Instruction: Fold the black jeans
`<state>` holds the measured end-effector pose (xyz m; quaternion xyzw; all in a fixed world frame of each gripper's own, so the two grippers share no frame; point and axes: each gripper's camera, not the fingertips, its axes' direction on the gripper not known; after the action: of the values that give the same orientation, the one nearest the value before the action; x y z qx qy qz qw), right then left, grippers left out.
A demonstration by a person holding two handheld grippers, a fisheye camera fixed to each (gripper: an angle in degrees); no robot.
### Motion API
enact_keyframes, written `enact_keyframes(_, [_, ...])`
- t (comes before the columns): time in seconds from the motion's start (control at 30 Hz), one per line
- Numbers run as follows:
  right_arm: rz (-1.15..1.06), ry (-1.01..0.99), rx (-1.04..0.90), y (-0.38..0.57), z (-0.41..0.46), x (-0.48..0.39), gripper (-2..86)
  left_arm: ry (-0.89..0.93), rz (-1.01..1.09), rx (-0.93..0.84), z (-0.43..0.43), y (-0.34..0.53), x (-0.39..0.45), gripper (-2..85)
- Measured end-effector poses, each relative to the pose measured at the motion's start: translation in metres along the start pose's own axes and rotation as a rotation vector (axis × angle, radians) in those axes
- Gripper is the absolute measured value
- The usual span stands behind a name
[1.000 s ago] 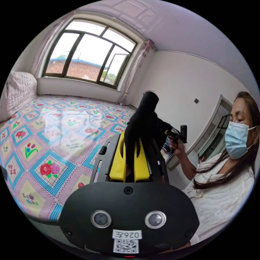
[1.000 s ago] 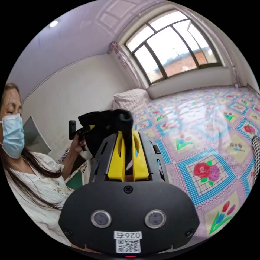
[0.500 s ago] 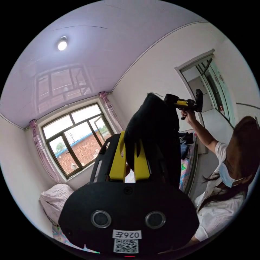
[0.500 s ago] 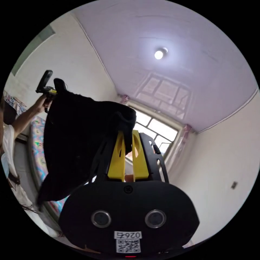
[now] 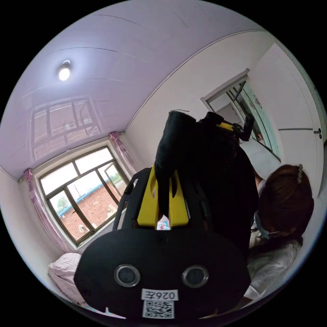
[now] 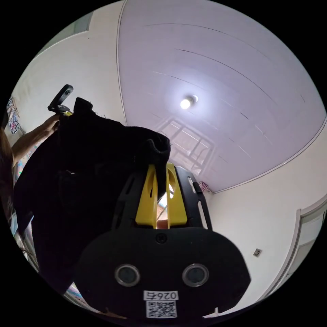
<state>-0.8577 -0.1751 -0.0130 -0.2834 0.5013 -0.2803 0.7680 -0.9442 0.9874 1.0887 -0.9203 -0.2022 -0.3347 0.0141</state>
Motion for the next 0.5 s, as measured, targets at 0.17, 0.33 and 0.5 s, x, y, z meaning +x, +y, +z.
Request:
enact_keyframes(0.17, [0.034,-0.044,-0.083,0.057,0.052,-0.031,-0.7,0.094,-0.14,-0.038,0.086,0.07,-0.031,2.3])
enact_keyframes(0.33, [0.052,-0.122,-0.249,0.151,0.156,-0.059,-0.5,0.163,-0.306,-0.099,0.2,0.158,-0.07,2.7])
enact_keyframes(0.5, [0.146,-0.208,-0.406,0.262,0.331,-0.05,0.4,0.092,-0.484,-0.276,0.421,0.247,-0.187,8.1])
